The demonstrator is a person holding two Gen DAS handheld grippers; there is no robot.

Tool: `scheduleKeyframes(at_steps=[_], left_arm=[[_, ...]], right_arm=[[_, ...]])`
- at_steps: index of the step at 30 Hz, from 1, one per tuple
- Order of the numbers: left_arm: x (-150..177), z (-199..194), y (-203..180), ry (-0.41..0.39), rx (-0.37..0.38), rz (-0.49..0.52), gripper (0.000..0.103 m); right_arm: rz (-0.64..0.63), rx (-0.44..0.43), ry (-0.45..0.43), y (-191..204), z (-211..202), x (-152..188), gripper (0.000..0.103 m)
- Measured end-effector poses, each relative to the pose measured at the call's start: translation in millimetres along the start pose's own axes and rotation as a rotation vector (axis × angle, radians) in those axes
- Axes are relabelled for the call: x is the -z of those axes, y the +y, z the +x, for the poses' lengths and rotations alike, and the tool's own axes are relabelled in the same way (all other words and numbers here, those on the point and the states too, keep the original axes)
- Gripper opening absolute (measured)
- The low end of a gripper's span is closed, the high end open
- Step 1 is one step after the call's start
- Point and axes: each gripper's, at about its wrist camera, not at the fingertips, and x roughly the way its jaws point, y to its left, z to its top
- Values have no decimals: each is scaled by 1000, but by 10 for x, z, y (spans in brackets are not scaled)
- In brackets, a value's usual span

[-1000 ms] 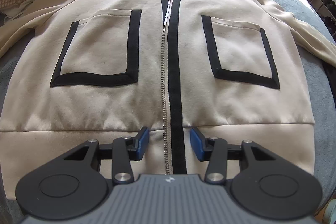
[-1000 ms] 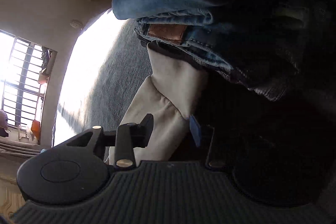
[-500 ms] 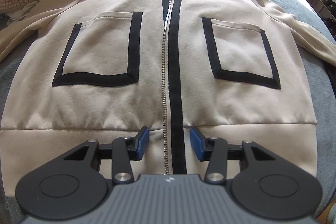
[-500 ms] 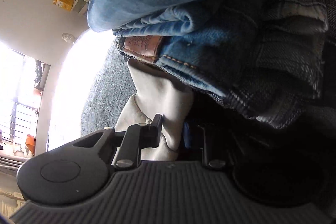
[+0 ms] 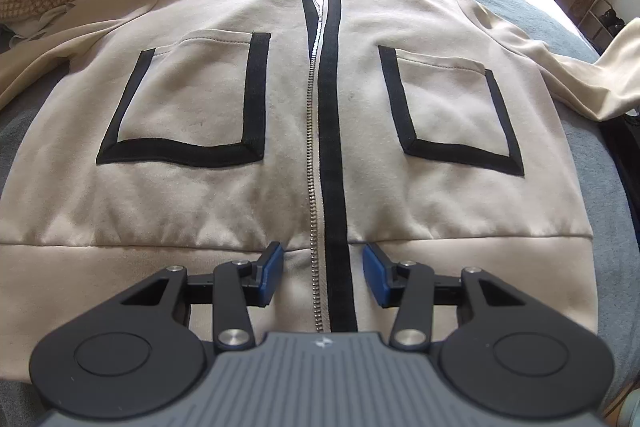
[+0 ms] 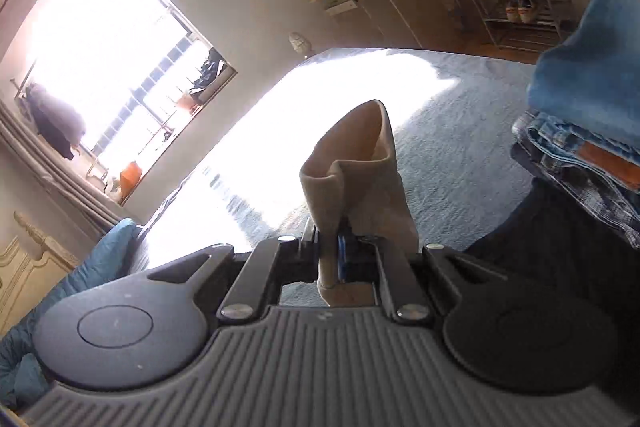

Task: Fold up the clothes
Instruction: 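Fold the sleeve across the hoodie front with the right tool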

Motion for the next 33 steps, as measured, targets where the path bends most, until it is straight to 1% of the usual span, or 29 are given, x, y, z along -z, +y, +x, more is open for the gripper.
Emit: scheduleKeyframes(at_steps=[2,4,9,11,14,16,18,22,25,27,28,30,31,33], left_arm=[[14,-12,33,-11,18,-3,46],[21,-22,75,-17,41,-10,46],[25,-29,191,-29,105,-40,46],[24,-30,239,-30,133,-50,47],[7,-69,303,-36,175,-35,47],[-14,-122,366,-39,201,-35,47],[-33,-203,471,-50,228,-60,47],[-65,-376,850,-64,263,-183,49],[-69,-435,1219,-60,259,-294,49],[-72,-464,1453,-68,243,-352,48],[-80,-486,1571,-80,226,-371,48],[-127,-532,1784,-107,177,-383,47],[-151,-550,1873,-118,158,-387,47],[-208,-574,2042,-133,146,-411,47]], right_arm=[[-50,-66,16,230,-102,18,7],[-89,-132,42,517,-116,91,7],[-173,-298,98,1276,-30,312,7],[-207,-348,116,1541,-8,395,7],[-252,-431,162,1930,2,510,7],[-286,-465,196,2156,-41,640,7],[-318,-496,233,2376,-108,785,7],[-352,-533,339,2593,-138,1165,7],[-358,-543,437,2729,-133,1539,7],[-360,-542,500,2742,-101,1805,7],[-373,-537,538,2758,-80,2010,7],[-420,-522,592,2737,-58,2341,7],[-458,-511,622,2732,-53,2490,7],[-564,-486,667,2731,-77,2788,7]])
